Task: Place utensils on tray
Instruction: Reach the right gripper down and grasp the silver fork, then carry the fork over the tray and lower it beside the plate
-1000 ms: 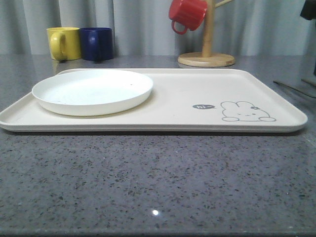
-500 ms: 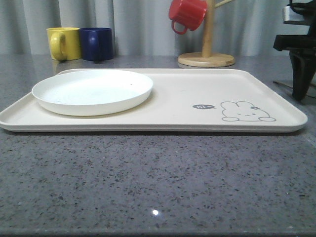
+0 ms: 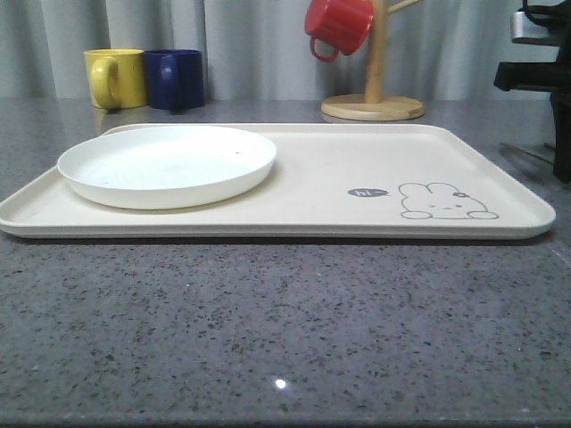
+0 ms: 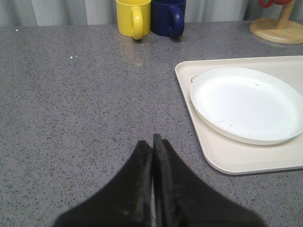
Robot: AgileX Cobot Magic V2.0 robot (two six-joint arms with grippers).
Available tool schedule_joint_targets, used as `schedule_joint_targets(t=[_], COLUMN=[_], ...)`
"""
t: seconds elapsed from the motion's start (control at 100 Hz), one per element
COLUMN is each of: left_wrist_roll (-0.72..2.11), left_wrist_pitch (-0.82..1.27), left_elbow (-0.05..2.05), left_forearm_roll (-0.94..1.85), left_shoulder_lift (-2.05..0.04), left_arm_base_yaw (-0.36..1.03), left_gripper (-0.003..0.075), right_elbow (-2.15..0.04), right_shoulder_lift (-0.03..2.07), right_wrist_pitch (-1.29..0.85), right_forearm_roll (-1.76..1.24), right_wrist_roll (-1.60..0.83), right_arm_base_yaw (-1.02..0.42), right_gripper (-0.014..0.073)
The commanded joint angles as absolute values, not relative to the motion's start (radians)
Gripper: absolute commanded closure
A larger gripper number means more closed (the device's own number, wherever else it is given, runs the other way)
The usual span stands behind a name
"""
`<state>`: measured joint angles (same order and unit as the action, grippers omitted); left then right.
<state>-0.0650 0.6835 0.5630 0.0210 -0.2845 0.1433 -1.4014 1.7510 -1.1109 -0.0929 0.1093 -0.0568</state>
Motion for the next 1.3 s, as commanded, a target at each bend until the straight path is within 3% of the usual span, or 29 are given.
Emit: schedule_joint_targets(t=[0.0,0.27,0.62,0.79,1.29], left_wrist_roll=[-0.073,-0.073,-0.073,-0.073,-0.073], left_wrist_pitch=[0.613,0.613,0.613,0.613,0.613], left_elbow=[0.589,0.589,0.589,0.589,0.589], left_forearm_roll=[0.029,0.029,0.029,0.029,0.029], left_shoulder_lift=[-0.296,-0.296,-0.296,-0.296,-0.296], left_arm_base_yaw=[0.152,0.152,0.152,0.152,0.152], left_gripper=[0.0739,0.0739,0.0739,0.0739,0.0739], right_elbow=[-1.448,-1.605,-1.711,-1.717,-1.717], right_shoulder_lift=[1.669,1.655,1.771,1.831,1.895], right_wrist_pitch=[-1.123,-1.164,-1.172,-1.142,-1.077], right_forearm_roll=[-0.106,-0.094,-0.095,-0.142,-0.195], right_wrist_roll=[0.098,0.078,0.375,0.509,0.515], right_arm_base_yaw=[-0.077,-0.272,-0.455,-0.483,-0.485], right_gripper=[0.0655,0.0653,0.0653,0.0653,0.0641])
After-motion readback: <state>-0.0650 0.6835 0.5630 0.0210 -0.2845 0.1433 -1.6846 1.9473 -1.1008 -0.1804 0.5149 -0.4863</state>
